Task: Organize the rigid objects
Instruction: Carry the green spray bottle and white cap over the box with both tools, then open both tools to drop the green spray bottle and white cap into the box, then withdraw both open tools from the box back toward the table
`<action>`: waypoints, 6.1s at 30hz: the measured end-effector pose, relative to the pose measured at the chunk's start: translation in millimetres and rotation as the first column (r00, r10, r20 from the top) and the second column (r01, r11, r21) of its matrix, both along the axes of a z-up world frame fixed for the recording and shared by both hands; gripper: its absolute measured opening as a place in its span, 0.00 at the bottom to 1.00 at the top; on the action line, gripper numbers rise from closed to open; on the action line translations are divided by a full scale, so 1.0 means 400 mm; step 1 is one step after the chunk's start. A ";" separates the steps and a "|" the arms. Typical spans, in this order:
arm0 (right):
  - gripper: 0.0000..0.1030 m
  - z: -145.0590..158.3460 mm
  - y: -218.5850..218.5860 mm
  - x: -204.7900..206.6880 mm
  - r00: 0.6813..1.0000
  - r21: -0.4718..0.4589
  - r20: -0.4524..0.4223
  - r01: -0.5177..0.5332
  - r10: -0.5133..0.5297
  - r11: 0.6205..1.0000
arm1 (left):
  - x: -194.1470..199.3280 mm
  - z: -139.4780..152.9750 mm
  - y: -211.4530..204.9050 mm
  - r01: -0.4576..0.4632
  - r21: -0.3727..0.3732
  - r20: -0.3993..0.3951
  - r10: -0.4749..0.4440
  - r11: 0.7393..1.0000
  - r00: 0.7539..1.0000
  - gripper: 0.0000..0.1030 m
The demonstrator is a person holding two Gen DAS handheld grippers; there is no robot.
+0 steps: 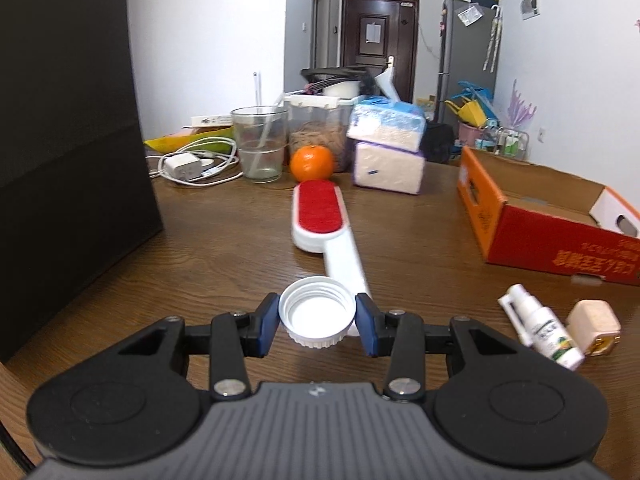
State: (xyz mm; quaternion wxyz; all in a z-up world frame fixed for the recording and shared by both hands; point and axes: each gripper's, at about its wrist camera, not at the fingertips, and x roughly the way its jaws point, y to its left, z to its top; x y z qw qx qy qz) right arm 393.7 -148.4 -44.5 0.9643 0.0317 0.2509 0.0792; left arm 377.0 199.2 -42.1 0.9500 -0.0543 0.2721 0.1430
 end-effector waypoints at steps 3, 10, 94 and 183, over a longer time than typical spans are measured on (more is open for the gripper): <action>0.29 0.010 -0.006 0.003 1.000 -0.001 0.009 -0.003 0.003 1.000 | 0.000 0.010 -0.027 0.019 -0.008 0.009 -0.018 1.000 1.000 0.40; 0.29 0.023 -0.018 0.010 1.000 -0.006 0.023 -0.007 0.007 1.000 | 0.010 0.029 -0.091 0.062 -0.022 0.026 -0.062 0.998 0.998 0.40; 0.29 0.029 -0.009 0.537 0.998 0.018 0.061 -0.030 0.028 0.999 | 0.574 0.100 -0.427 0.198 -0.034 0.071 -0.195 0.980 0.978 0.40; 1.00 0.041 -0.118 0.248 0.998 -0.065 0.066 -0.008 0.013 0.998 | 0.243 0.095 -0.333 0.155 0.057 0.078 -0.159 0.986 0.984 1.00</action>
